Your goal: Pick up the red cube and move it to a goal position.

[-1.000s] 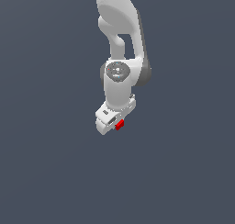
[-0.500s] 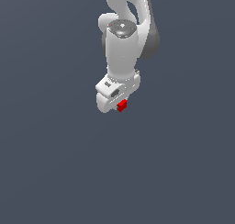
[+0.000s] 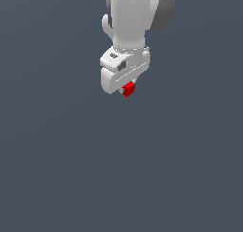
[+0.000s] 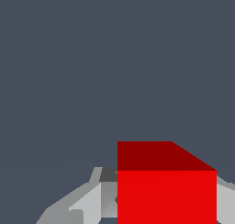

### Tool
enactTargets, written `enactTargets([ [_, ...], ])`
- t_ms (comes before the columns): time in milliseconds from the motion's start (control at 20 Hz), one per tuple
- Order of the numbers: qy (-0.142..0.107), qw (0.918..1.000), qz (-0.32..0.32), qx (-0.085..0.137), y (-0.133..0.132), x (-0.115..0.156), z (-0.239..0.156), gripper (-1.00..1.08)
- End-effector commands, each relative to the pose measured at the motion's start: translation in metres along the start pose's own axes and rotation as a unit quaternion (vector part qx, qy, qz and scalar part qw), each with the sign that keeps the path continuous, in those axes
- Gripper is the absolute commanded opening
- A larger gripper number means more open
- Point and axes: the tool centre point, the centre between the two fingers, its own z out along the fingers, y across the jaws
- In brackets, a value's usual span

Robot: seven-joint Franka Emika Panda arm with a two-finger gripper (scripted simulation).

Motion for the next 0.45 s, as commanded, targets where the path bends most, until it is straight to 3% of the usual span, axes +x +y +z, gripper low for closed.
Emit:
enactTargets([
  [0,0.000,1.0000,0.000,0.000,-0.005,-0.003,-0.014,-1.00],
  [400,0.000,1.0000,0.000,0.001,-0.011,-0.006,-0.033,-1.00],
])
